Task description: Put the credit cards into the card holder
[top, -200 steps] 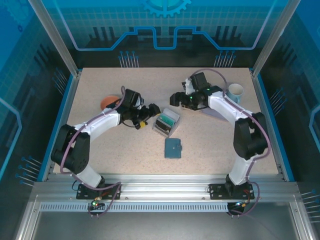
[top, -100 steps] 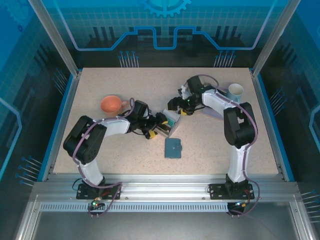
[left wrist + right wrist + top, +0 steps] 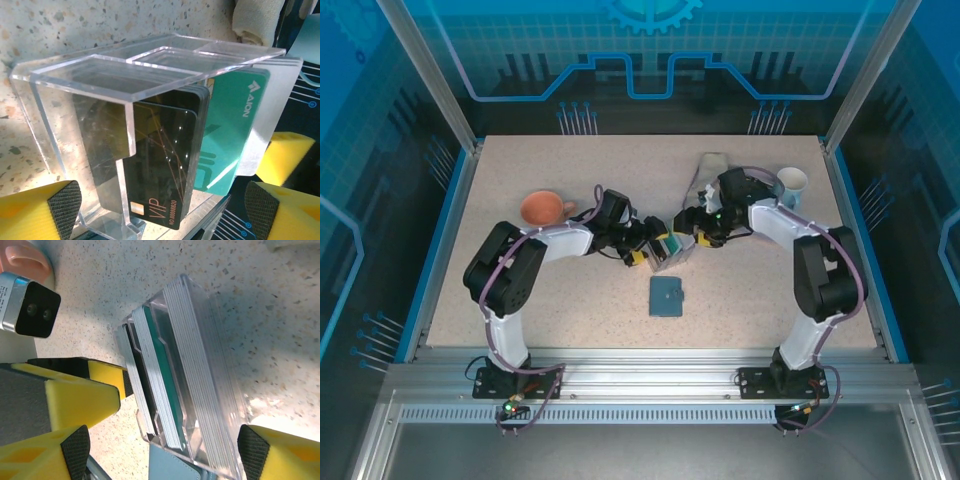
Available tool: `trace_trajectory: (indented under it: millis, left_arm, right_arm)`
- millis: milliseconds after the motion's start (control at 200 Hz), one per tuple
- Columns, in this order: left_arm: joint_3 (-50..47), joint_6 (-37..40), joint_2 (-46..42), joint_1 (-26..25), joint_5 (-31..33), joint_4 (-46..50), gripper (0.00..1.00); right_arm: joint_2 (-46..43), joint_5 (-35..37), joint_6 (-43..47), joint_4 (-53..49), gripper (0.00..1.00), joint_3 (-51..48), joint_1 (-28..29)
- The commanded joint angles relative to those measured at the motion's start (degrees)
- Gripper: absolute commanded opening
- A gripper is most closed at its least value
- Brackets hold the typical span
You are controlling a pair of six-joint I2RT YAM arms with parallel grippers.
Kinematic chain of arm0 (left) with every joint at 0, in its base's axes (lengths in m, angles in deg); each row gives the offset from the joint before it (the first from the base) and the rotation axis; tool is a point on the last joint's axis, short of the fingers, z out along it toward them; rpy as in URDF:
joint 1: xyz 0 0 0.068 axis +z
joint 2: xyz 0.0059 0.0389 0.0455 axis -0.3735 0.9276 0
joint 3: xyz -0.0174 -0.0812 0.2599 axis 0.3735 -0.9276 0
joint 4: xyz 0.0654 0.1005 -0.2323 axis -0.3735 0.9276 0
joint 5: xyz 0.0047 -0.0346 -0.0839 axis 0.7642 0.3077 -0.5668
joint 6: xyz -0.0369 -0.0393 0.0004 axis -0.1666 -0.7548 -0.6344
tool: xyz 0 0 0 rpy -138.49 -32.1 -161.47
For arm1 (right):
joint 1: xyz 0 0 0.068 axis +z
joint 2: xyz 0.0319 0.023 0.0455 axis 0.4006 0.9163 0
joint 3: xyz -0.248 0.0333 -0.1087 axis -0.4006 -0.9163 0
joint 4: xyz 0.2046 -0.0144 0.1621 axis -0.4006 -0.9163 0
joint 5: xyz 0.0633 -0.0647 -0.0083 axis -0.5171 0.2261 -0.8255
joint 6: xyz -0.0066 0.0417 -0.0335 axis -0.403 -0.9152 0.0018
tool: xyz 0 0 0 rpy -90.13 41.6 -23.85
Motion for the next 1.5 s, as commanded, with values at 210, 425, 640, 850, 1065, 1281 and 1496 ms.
trace_trajectory:
  millis: [210,425,640,850,1065,1281,1496]
  left_arm:
    - [-0.38,4.67,-4.62,-0.53,6.15,8.22,0.73]
    - [0.66,4.74,-2.77,-0.54,5.8,7.67,0.68]
    - [2.18,4.33,-0.61,-0.56,5.51,7.59,0.66]
    - [-0.05,3.8,-1.74,-0.58,5.99,6.68,0.56]
    - [-0.54,4.1,-1.84,-0.49,6.84,7.19,0.39]
    - [1.12,3.54,0.7,-0.49,6.38,7.58,0.35]
    - [0.51,3.88,1.46,-0.48,6.85,8.5,0.34]
  right_arm:
    - [-3.38,25.57,13.2,-15.66,0.71,9.94,2.6]
    - [0.69,33.45,19.27,-21.37,0.67,16.1,6.77]
    - [4.53,33.39,22.13,-23.96,0.66,20.71,9.04]
    - [7.73,35.84,22.06,-25.35,0.67,23.3,11.12]
    - [8.28,35.31,21.39,-24.7,0.67,22.96,11.08]
    - [9.2,36.09,21.62,-24.99,0.67,23.32,11.11]
    - [10.74,38.34,22.38,-25.53,0.66,23.91,11.56]
